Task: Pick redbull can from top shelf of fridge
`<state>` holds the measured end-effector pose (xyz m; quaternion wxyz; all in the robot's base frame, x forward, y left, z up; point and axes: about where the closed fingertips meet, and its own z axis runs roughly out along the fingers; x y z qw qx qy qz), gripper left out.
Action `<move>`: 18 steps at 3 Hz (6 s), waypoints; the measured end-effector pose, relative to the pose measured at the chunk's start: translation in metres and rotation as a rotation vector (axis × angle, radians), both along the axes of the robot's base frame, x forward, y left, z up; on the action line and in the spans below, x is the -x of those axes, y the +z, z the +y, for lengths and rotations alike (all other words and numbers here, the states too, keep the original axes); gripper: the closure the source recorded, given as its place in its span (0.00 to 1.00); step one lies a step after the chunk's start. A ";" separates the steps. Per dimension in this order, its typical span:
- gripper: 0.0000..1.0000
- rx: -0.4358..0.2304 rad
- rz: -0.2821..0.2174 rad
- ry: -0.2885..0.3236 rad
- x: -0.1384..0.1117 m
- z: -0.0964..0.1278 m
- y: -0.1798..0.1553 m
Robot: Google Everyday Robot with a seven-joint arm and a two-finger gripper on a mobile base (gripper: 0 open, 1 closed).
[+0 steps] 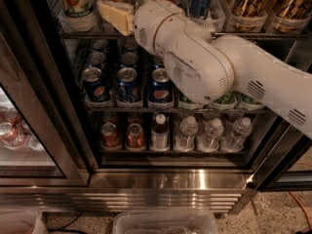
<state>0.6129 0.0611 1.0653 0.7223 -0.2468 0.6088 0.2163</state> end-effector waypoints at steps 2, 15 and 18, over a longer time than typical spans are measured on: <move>0.73 0.000 0.000 0.000 0.000 0.000 0.000; 1.00 0.008 -0.069 0.116 0.036 0.001 0.035; 1.00 0.044 -0.031 0.182 0.079 -0.003 0.010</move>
Offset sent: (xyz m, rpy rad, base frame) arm 0.0000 0.0000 0.0000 -0.0001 -0.0001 -0.0001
